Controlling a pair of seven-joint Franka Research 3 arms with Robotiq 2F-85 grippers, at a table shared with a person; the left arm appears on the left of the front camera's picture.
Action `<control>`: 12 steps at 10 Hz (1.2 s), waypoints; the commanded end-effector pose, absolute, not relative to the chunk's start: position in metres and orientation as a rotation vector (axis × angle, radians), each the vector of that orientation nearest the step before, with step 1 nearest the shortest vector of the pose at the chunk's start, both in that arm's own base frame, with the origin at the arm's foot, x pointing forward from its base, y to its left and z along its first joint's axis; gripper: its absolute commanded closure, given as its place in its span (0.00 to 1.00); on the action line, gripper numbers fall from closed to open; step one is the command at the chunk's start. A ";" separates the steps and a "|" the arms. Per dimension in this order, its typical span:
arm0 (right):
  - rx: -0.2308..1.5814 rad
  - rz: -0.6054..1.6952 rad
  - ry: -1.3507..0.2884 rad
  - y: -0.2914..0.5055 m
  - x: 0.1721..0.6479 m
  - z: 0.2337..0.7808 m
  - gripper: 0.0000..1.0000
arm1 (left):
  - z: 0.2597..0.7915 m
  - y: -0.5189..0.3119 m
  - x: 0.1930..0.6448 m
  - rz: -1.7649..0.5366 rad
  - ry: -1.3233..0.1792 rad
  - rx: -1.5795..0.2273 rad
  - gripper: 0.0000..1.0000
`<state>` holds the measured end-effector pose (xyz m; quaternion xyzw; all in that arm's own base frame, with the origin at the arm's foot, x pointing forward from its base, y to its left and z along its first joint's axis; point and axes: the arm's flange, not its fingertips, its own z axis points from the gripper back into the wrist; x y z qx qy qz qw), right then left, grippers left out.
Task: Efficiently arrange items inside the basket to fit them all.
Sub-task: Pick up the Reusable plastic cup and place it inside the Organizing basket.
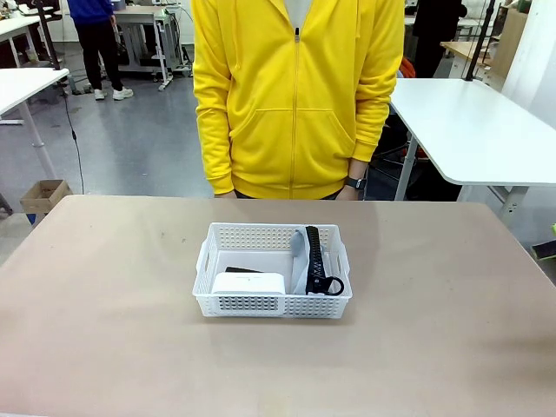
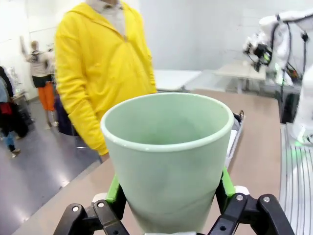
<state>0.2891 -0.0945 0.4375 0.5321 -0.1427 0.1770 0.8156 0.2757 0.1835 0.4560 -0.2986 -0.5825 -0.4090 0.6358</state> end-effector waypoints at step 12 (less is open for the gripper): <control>1.155 0.356 -0.307 -0.093 0.289 0.442 0.00 | 0.457 -0.258 0.428 -1.478 -0.785 -0.271 0.12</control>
